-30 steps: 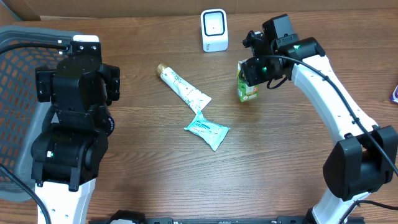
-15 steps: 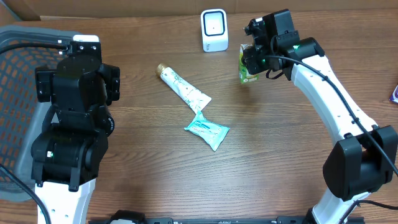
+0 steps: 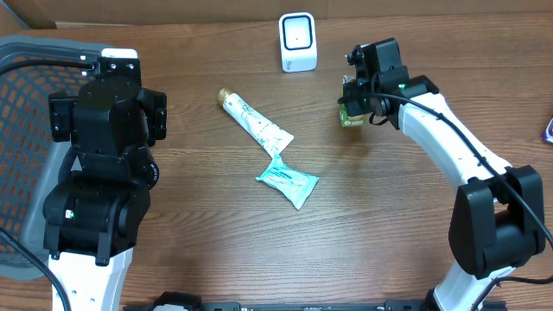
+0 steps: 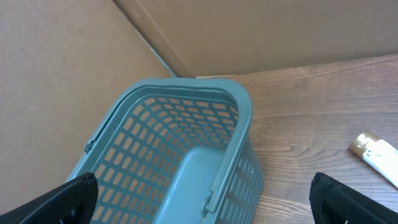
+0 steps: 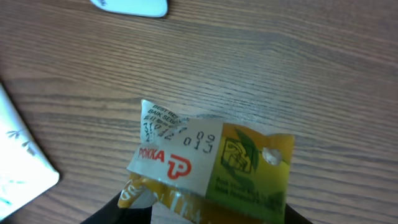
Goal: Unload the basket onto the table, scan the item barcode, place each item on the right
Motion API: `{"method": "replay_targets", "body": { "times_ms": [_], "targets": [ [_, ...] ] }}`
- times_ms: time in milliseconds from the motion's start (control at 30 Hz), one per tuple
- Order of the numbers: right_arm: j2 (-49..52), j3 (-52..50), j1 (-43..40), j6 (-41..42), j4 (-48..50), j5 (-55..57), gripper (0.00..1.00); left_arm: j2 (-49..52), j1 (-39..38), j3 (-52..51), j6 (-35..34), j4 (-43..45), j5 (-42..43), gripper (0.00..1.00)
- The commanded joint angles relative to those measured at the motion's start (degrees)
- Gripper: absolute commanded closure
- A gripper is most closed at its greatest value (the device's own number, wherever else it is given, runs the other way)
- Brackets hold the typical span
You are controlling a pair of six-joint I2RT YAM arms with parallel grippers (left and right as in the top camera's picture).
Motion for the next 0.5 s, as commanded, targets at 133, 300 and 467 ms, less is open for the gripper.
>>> {"method": "replay_targets", "body": {
  "times_ms": [133, 300, 467],
  "targets": [
    [-2.43, -5.53, 0.72, 8.09, 10.01, 4.33, 0.56, 0.22, -0.02, 0.04, 0.46, 0.15, 0.09, 0.01],
    [-2.45, -5.75, 1.46, 11.34, 14.99, 6.62, 0.56, 0.22, -0.02, 0.04, 0.46, 0.15, 0.09, 0.00],
    [-2.45, -5.75, 2.64, 11.30, 16.00, 12.37, 0.56, 0.22, -0.02, 0.04, 0.46, 0.15, 0.09, 0.00]
  ]
}}
